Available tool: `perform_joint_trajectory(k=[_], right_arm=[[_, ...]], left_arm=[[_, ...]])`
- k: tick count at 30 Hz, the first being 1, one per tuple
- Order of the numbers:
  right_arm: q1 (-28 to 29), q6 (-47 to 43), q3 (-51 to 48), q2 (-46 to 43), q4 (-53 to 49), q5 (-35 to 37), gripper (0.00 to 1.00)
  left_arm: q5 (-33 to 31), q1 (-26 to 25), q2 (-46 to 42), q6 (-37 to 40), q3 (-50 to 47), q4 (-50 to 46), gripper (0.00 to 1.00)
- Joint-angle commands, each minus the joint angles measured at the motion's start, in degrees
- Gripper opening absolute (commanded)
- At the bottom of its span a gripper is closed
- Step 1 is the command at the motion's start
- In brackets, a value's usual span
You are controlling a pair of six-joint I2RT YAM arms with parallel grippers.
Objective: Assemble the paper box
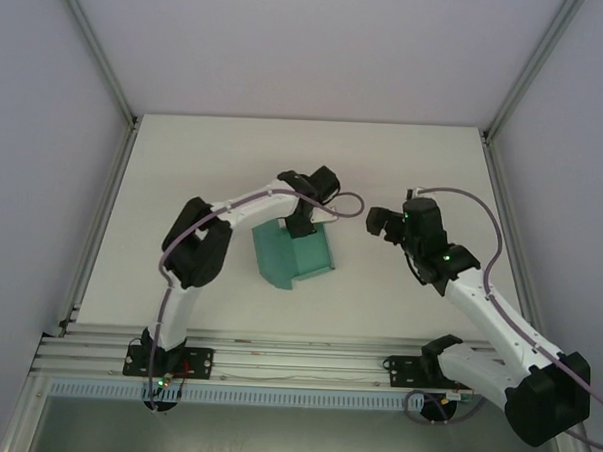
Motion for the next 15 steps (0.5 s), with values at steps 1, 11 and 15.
perform_joint_trajectory(k=[1,11,15], right_arm=[[-0.6,1.6,-1.0,-2.0,-2.6,3.6,1.00],[-1.1,0.5,-2.8,-5.6,-5.5,4.5,1.00],[-1.1,-1.4,-3.3,-7.0,-5.5,2.4,1.00]], left_arm=[[-10.0,-0.7,4.0,0.7,4.3,-3.0,0.00],[-7.4,-0.9,6.3,1.6,9.3,-3.5,0.56],[-3.0,-0.9,3.1,2.5,8.8,-3.3,0.69]])
